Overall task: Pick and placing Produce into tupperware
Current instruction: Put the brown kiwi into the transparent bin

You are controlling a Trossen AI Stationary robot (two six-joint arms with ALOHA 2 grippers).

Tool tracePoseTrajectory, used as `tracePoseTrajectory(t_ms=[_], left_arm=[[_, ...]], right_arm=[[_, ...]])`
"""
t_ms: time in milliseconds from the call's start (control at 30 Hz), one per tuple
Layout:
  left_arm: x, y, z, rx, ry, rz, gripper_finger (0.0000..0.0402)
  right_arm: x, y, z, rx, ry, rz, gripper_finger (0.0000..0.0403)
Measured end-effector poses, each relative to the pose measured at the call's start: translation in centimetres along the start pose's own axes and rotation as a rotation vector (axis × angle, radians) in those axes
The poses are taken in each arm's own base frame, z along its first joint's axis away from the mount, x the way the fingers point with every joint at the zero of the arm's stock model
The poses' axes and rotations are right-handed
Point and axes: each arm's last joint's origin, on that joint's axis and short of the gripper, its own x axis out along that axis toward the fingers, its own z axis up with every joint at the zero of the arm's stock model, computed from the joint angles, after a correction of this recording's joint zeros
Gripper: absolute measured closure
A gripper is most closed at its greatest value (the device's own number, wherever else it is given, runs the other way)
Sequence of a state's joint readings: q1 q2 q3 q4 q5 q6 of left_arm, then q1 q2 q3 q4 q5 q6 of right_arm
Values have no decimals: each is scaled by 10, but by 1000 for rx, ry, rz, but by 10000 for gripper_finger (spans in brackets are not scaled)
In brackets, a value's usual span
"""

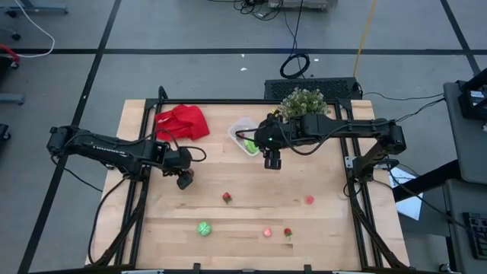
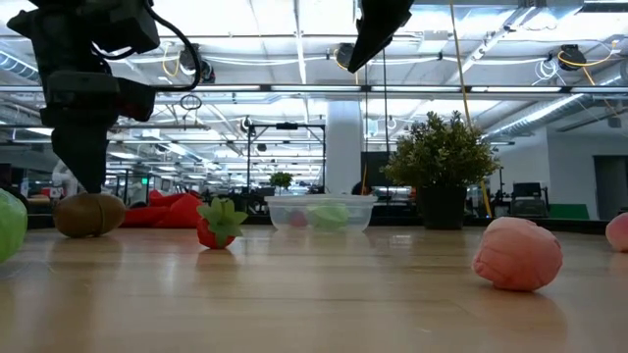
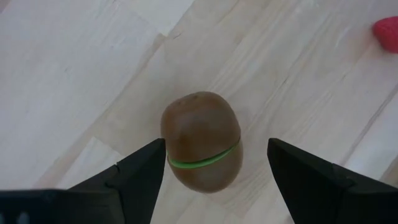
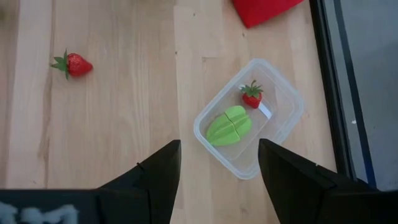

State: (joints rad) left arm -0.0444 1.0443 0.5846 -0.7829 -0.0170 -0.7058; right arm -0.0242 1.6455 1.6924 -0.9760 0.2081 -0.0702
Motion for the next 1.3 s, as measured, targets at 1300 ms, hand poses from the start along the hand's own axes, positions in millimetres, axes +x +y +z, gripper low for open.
tracePoseTrajectory(t_ms=[1300], left_arm=[[0, 1, 0, -167, -20, 34, 117]], right_arm=[[0, 0, 2, 10, -22, -1, 197]])
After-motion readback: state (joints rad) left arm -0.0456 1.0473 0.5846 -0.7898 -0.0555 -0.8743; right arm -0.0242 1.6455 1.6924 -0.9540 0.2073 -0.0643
